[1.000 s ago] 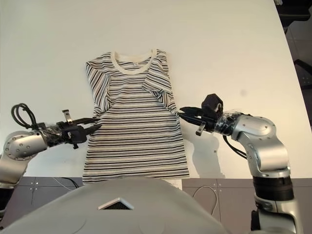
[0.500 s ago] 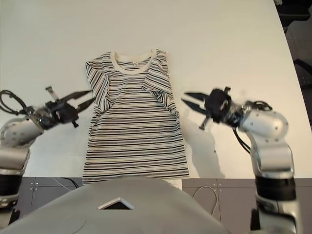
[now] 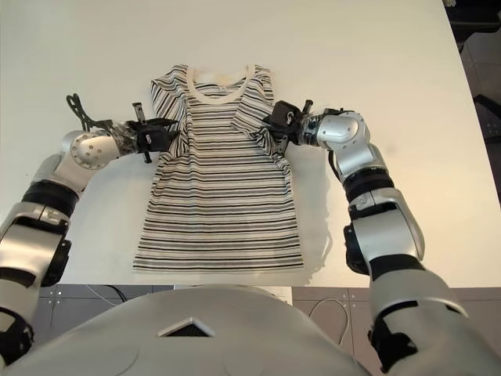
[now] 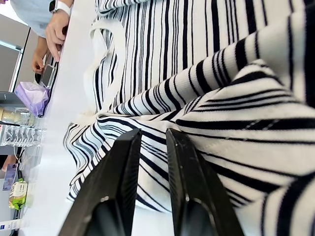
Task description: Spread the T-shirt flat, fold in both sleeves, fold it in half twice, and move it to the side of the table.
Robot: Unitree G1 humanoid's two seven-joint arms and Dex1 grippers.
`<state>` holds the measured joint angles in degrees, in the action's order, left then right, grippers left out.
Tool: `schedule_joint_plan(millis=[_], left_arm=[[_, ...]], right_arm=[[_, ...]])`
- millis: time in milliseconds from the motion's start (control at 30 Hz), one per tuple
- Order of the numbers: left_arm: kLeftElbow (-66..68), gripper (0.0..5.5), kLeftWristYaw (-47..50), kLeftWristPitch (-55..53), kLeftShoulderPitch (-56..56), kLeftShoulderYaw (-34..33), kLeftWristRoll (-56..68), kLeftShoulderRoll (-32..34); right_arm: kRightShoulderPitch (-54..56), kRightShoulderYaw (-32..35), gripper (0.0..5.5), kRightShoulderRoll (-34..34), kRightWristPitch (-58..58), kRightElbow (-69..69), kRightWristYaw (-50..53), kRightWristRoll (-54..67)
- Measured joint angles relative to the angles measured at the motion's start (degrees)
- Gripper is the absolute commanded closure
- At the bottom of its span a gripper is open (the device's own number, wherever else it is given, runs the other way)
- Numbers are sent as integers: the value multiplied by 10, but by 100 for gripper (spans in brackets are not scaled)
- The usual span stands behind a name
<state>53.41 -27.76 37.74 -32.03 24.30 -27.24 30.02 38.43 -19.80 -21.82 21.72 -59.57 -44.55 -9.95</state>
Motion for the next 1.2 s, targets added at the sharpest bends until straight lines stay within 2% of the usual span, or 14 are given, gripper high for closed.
schedule_joint_plan(millis=[100, 200, 300, 367, 467, 567, 667, 767, 833, 967, 1200], left_arm=[[95, 455, 45, 11, -58, 19, -24, -20], [116, 455, 45, 39, -66, 3, -2, -23], [86, 455, 18, 89, -56, -28, 48, -14], [41, 455, 3, 104, -45, -46, 79, 3], [-99, 455, -25, 100, 10, -84, 140, 54], [-286, 455, -40, 89, 175, -129, 194, 124], [-421, 455, -41, 83, 390, -171, 207, 156], [-545, 416, -41, 115, 620, -244, 200, 177], [-557, 374, -32, 170, 705, -306, 162, 196], [-534, 374, -15, 244, 723, -363, 94, 208], [-478, 374, 29, 318, 701, -345, -48, 200]], right_arm=[[56, -4, 474, 14, 7, -86, 56, -29], [52, 20, 474, 10, 34, -84, 18, -10], [-12, 55, 474, -23, 54, 31, -74, 52], [-63, 74, 474, -48, 39, 129, -95, 83], [-180, 121, 474, -103, -5, 328, -102, 137], [-355, 177, 474, -165, -12, 494, -111, 159], [-560, 214, 422, -193, 12, 612, -124, 157], [-745, 286, 414, -233, 141, 698, -139, 117], [-817, 341, 414, -275, 234, 701, -147, 91], [-832, 365, 414, -287, 313, 680, -129, 59], [-783, 293, 414, -281, 330, 649, -75, -35]])
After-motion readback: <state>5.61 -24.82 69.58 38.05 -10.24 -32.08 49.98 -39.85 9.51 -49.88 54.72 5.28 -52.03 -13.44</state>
